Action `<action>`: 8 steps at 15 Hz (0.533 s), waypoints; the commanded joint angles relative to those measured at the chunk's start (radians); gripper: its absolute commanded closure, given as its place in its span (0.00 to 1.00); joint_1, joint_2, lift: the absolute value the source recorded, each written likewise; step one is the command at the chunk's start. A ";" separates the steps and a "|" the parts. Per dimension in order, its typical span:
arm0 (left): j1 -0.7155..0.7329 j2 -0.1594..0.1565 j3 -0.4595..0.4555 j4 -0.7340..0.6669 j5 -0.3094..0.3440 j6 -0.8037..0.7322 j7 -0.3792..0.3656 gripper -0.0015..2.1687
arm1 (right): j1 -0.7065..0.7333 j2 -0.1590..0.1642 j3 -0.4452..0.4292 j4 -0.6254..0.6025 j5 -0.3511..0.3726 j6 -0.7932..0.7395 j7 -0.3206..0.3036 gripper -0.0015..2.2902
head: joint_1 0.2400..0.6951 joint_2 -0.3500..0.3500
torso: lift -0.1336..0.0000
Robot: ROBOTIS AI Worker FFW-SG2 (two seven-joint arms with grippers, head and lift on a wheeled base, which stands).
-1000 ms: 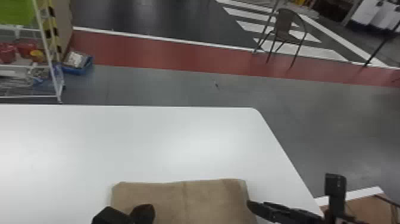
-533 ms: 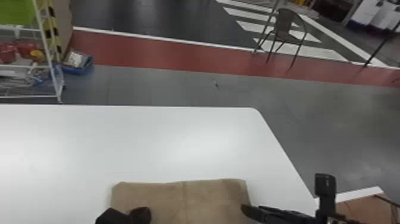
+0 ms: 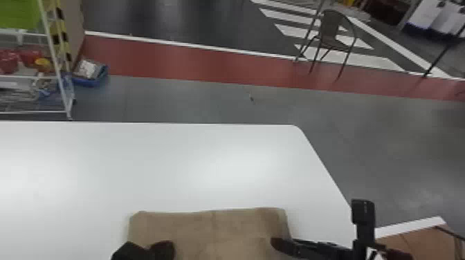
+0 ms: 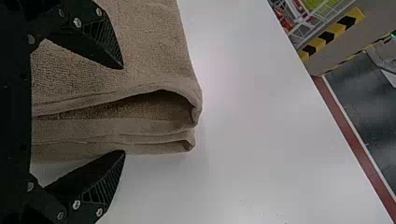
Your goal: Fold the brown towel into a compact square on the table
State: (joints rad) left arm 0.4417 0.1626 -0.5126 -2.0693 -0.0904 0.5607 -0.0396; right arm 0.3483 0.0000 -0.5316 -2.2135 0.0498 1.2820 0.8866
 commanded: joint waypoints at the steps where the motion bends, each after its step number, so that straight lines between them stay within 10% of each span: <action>1: 0.000 -0.001 -0.001 0.005 -0.003 0.000 0.003 0.93 | -0.003 0.001 0.012 0.003 0.002 0.012 0.003 0.15 | 1.00 0.00 | 0.08; 8: -0.009 -0.003 -0.014 0.021 -0.023 0.018 0.010 0.93 | 0.005 0.001 0.007 -0.043 -0.036 0.049 0.072 0.48 | 1.00 0.00 | 0.08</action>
State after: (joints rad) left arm 0.4346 0.1595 -0.5260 -2.0537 -0.1139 0.5725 -0.0290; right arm 0.3533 0.0000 -0.5191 -2.2488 0.0266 1.3264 0.9499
